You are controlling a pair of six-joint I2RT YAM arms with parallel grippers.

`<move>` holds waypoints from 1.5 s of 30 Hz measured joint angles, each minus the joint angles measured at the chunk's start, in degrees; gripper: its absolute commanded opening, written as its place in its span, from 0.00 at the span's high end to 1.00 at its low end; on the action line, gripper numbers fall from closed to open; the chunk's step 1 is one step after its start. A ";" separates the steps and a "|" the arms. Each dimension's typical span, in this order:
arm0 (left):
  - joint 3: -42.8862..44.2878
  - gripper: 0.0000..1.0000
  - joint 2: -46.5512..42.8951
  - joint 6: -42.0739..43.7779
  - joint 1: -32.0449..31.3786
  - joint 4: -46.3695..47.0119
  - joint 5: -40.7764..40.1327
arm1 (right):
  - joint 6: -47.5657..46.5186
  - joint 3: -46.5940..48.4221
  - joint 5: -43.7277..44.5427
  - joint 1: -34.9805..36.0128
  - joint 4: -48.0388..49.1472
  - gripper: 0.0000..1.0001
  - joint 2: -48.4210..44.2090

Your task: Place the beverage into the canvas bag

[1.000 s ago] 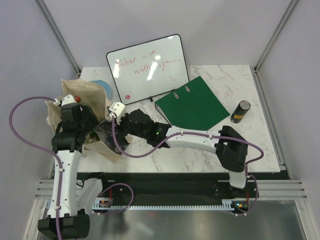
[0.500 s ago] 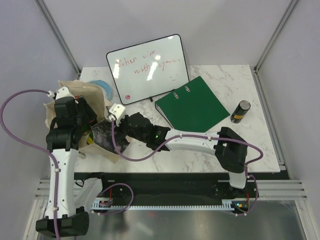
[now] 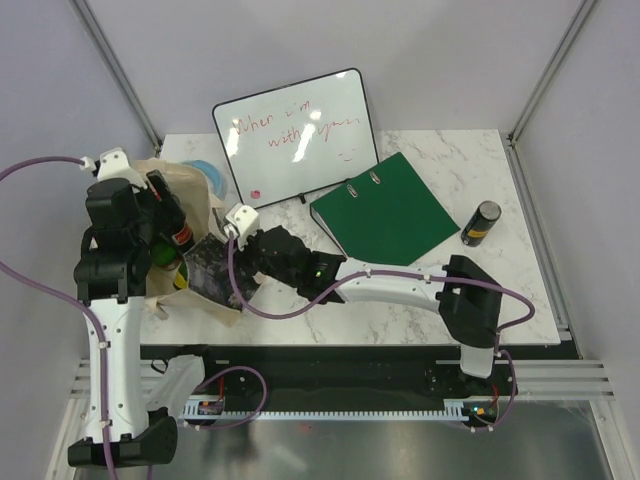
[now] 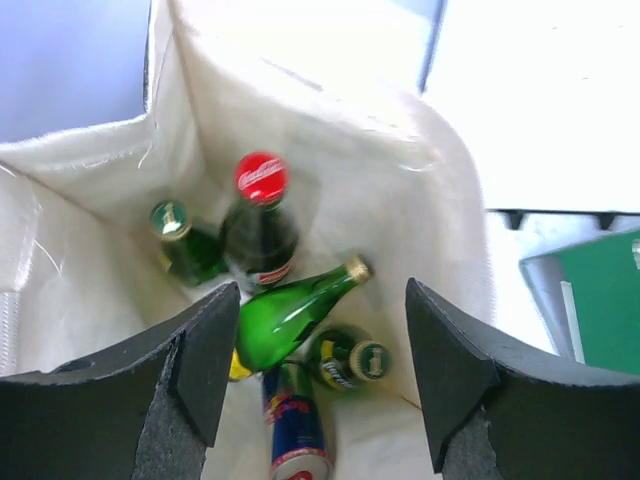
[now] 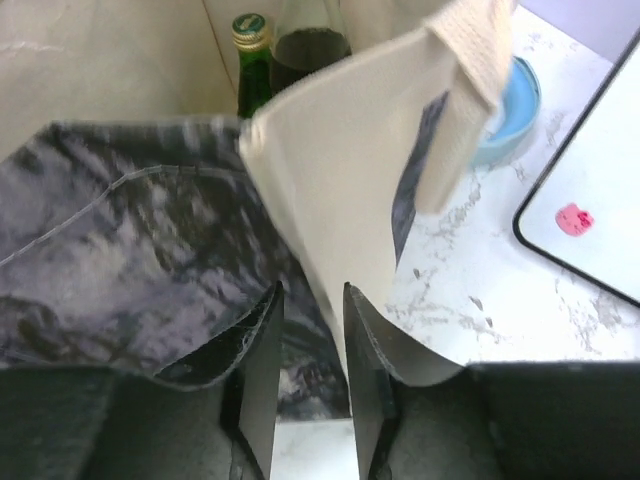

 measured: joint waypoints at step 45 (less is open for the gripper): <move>-9.35 0.00 -10.71 1.88 -31.12 24.55 29.92 | 31.12 -14.19 17.44 -71.43 -51.78 0.07 -22.43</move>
